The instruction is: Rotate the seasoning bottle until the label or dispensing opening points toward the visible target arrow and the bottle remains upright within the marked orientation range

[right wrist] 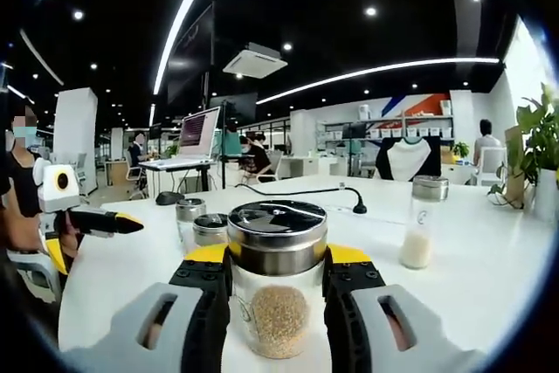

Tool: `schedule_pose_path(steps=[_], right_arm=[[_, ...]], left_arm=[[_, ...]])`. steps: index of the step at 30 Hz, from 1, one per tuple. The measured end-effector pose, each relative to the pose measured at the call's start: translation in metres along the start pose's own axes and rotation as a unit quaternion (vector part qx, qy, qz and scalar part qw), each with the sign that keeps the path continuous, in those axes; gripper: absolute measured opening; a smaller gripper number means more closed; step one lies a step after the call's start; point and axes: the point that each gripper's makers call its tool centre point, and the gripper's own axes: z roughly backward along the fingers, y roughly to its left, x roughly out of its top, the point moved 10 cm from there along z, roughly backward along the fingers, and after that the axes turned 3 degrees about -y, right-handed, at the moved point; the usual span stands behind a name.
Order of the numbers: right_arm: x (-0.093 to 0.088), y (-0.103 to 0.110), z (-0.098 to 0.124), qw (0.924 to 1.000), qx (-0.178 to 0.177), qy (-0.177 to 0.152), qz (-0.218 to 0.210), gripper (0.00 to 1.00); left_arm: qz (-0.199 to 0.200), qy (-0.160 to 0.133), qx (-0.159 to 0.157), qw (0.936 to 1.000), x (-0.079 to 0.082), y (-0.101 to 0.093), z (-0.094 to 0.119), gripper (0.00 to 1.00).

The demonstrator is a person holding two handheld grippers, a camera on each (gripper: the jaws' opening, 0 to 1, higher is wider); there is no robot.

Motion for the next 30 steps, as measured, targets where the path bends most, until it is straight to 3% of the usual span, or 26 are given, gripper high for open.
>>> schedule_pose_path(steps=[21,30], right_arm=[[-0.0016,-0.0088,-0.0008,0.9993,0.035,-0.010,0.004,0.39],[-0.0010,-0.0074,-0.0008,0.9996,0.027,-0.009,0.004,0.39]], left_arm=[[0.002,0.008,-0.002,1.0000,-0.0032,-0.0039,0.0016,0.99],[-0.001,0.005,-0.005,1.0000,-0.0013,-0.0091,-0.0008,0.98]])
